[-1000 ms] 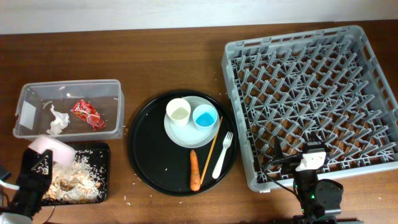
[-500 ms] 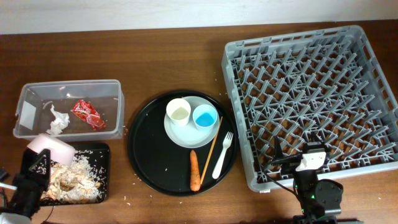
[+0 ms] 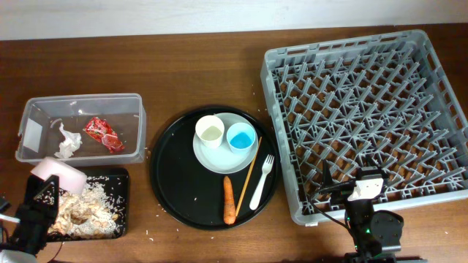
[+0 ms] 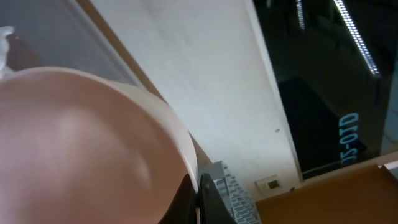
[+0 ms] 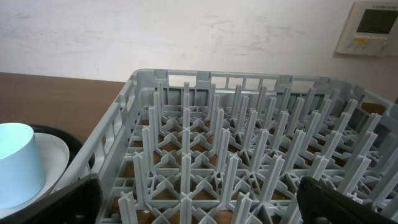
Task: Sort waste into correct bins and load items into the dishwasher rack
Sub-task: 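Tip the pink bowl with the left gripper to dump food onto the black tray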
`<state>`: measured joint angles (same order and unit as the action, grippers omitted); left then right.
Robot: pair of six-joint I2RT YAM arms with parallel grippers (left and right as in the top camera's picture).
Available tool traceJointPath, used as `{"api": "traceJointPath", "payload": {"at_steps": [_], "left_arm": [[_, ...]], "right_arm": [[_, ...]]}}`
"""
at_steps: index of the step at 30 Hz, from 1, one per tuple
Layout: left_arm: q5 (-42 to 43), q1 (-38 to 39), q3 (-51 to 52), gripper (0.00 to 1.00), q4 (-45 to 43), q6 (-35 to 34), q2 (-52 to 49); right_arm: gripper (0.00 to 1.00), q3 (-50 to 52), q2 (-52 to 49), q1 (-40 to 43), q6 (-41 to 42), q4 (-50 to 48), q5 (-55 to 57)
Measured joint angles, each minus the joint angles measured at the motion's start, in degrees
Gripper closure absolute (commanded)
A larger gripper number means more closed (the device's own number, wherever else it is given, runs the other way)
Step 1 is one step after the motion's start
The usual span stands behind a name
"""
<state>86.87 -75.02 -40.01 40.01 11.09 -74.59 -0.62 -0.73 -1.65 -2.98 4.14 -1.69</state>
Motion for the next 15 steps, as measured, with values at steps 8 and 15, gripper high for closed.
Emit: {"api": "traceJointPath", "payload": {"at_steps": [8, 15], "left_arm": [[-7.28, 0.39, 0.02, 1.0, -0.44, -4.72, 0.0], [-11.65, 2.51, -0.11, 0.91, -1.95, -8.31, 0.0]], "right_arm": [[0.01, 0.0, 0.0, 0.0, -0.07, 0.0, 0.0], [0.01, 0.0, 0.0, 0.0, -0.02, 0.0, -0.02]]}}
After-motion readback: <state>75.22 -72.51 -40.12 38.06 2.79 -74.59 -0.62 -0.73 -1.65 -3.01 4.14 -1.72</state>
